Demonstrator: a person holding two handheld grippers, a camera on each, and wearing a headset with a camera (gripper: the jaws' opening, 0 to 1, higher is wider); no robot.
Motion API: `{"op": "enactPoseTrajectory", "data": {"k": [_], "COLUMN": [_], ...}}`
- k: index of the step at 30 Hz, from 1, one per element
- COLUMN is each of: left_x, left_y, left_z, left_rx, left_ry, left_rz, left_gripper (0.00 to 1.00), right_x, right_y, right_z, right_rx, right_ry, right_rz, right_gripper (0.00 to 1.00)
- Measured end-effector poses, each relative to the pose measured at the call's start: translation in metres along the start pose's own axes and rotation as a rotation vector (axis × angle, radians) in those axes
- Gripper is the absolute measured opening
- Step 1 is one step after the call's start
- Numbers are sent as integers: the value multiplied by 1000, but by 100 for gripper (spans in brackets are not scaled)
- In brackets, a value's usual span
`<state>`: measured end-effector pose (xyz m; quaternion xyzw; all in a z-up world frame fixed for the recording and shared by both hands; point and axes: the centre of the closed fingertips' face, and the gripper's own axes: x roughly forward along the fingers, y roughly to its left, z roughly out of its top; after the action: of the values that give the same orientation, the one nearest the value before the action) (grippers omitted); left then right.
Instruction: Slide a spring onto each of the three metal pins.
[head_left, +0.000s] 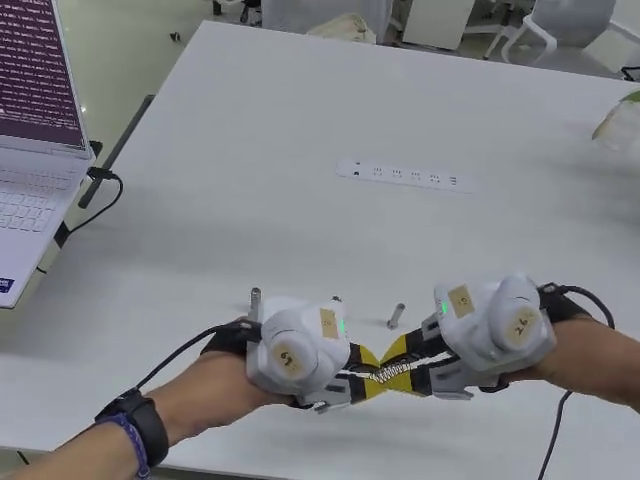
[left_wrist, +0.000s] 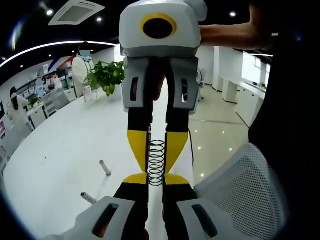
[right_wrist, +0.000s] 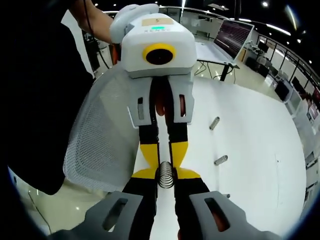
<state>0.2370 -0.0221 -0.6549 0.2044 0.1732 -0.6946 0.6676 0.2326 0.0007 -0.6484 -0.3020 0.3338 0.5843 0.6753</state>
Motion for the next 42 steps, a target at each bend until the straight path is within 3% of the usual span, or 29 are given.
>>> {"op": "enactPoseTrajectory", "data": {"k": [17,28,42], "left_x": [9,3,-11], "left_y": [-6,2,8], "left_z": [-5,-16,-26], "left_rx": [5,-40,-85], "left_ry": [20,30,30], "left_rz": [-17,18,56], "left_gripper": [2,12,14], "right_x": [4,-3,-8], "right_y": [6,4,-3], "right_z": [-12,-23,-40], "right_rx": [-44,6,82], "right_ry": [59,55,55], "right_rz": [15,-10,-57], "right_gripper": [8,8,8]}}
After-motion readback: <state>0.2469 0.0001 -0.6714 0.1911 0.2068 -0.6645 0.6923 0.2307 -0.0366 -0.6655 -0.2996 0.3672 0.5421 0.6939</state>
